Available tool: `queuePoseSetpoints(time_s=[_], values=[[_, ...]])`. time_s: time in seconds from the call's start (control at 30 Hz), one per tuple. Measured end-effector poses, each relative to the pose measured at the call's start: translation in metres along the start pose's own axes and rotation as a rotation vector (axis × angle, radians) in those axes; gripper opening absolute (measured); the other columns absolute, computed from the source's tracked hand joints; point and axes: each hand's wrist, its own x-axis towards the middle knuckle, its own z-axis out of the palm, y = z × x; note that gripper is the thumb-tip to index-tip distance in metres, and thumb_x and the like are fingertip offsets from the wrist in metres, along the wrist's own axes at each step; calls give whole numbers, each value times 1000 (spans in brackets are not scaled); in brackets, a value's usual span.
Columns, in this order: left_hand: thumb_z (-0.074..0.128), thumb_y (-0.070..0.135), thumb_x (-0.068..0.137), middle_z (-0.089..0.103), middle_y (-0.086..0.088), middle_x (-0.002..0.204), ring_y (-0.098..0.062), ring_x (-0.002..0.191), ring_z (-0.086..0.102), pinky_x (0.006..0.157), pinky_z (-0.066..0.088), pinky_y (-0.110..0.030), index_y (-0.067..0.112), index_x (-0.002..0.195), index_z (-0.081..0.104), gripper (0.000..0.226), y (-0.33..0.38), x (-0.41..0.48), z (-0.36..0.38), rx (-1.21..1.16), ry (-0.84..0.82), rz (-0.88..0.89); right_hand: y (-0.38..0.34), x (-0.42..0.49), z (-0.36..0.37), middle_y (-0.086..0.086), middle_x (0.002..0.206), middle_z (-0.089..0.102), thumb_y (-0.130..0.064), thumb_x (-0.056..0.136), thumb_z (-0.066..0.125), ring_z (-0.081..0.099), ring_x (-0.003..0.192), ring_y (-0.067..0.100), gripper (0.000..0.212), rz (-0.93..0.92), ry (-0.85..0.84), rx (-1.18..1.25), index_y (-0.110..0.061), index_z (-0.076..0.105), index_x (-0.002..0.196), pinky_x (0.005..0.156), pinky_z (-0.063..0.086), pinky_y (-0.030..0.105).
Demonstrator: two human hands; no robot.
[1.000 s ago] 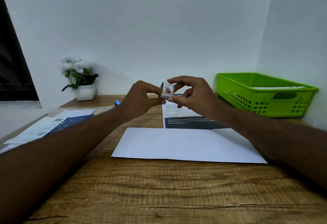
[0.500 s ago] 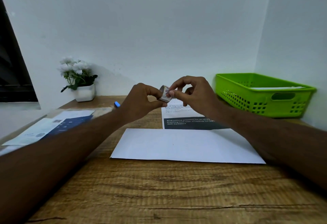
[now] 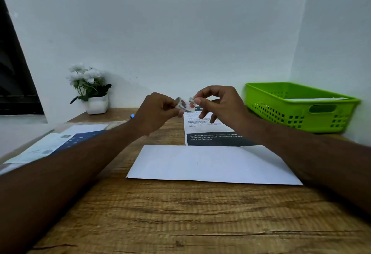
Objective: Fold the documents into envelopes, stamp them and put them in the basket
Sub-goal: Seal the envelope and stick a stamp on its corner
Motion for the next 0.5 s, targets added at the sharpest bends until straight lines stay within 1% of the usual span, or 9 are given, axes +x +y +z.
queuePoseSetpoints(time_s=[0.07,0.1,0.13,0.17,0.2,0.27,0.33,0.43,0.5], values=[[76,22,80,57,3,50,-10,49,39,56,31,-27,12,76,76,11,-5,1,-3,119,1,-27,-1,0,-1,2,84,73,-11,88,71,70,59,20,8,22,-4,39,-16,70,83,44,47,27],[74,24,82,55,7,51,-10,49,41,55,31,-27,13,75,74,13,-8,1,-5,197,1,-33,-1,0,-1,4,83,73,-10,86,72,70,59,20,5,31,-8,50,-15,70,84,44,47,26],[71,26,84,59,7,57,-11,53,48,57,34,-27,15,78,73,13,-11,-1,-7,301,-6,-23,-1,-1,-2,5,81,74,-11,84,75,70,59,20,5,40,-11,54,-13,71,86,44,46,25],[68,29,87,67,5,69,-14,62,57,63,38,-28,17,84,73,13,-15,-2,-8,428,-18,11,0,0,-2,4,81,75,-12,82,78,69,58,19,8,46,-13,50,-11,72,87,44,46,25],[64,31,89,72,5,82,-17,74,64,73,41,-30,20,92,72,14,-20,-3,-10,556,-34,57,0,-1,-2,4,81,75,-12,80,80,69,58,18,12,51,-16,40,-10,72,88,44,45,24],[57,30,93,73,6,99,-18,93,66,93,34,-33,25,105,68,17,-27,-4,-14,728,-93,85,0,-1,-1,1,82,75,-13,79,81,68,58,15,14,57,-23,12,-10,73,90,45,45,23],[52,30,95,71,7,106,-17,101,63,101,27,-35,26,109,65,19,-30,-4,-16,790,-142,32,0,-1,0,0,83,74,-13,79,80,67,57,13,13,68,-32,-3,-11,73,90,44,44,22],[51,29,96,70,7,107,-17,104,61,106,23,-36,27,105,65,17,-33,-1,-17,810,-163,-3,-1,-1,0,1,83,74,-13,81,79,67,58,15,14,95,-52,0,-10,73,93,44,43,21],[51,28,96,69,6,108,-17,105,60,107,23,-37,26,105,66,17,-35,0,-17,822,-164,-2,-1,-2,0,2,82,74,-16,83,77,67,58,16,15,115,-59,14,-8,72,95,44,43,22]])
